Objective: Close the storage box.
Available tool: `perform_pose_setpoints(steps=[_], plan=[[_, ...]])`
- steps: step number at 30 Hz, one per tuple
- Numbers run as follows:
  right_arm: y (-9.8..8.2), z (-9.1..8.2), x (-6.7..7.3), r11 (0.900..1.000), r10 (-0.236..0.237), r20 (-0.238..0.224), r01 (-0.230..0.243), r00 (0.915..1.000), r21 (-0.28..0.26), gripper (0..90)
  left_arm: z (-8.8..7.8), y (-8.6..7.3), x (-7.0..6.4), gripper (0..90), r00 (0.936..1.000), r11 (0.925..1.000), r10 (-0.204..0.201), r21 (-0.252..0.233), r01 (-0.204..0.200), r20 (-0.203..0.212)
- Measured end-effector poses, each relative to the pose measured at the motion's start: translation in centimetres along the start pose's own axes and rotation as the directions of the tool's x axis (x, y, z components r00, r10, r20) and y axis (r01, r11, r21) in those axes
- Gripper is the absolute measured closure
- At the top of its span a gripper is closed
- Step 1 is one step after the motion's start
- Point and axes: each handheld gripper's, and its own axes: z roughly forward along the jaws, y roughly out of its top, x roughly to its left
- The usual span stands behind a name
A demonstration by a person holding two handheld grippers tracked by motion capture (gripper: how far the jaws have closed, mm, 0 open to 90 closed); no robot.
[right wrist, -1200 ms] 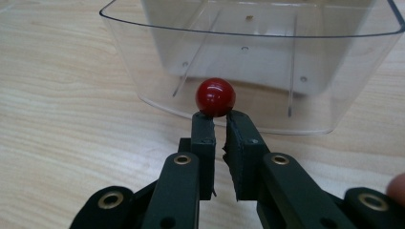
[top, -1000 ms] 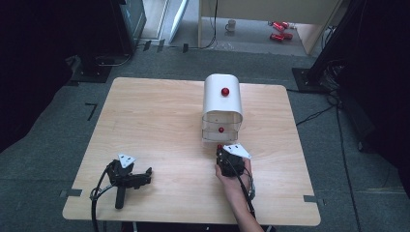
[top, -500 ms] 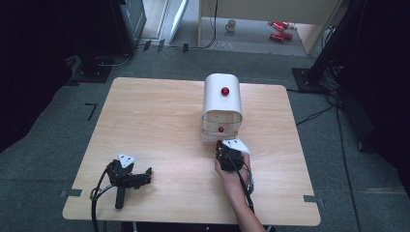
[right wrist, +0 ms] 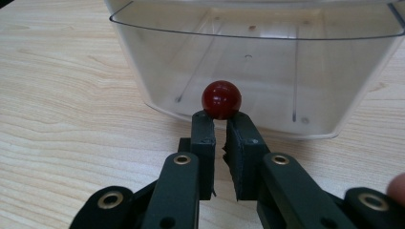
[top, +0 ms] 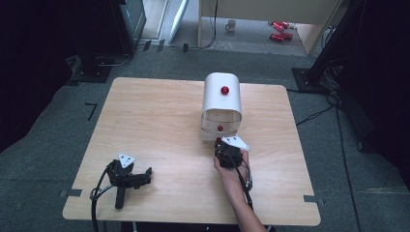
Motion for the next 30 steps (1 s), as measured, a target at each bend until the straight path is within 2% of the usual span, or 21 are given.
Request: perform_pose_setpoints(steps=[21, 26, 30], plan=[[-0.8, 1.1, -0.5, 1.000, 0.001, 0.001, -0.001, 1.0000, 0.025, 81.3, 0.0, 0.0, 0.0, 0.0, 1.0000, 1.0000, 0.000, 0.000, 0.000, 0.000], [-1.0, 0.7, -0.9, 1.000, 0.000, -0.008, 0.000, 1.0000, 0.024, 77.0, 0.0, 0.0, 0.0, 0.0, 1.0000, 1.0000, 0.000, 0.000, 0.000, 0.000], [-1.4, -0.2, -1.7, 0.999, -0.015, -0.037, 0.016, 0.9992, 0.042, 66.9, 0.0, 0.0, 0.0, 0.0, 1.0000, 1.0000, -0.001, 0.000, 0.001, 0.000]])
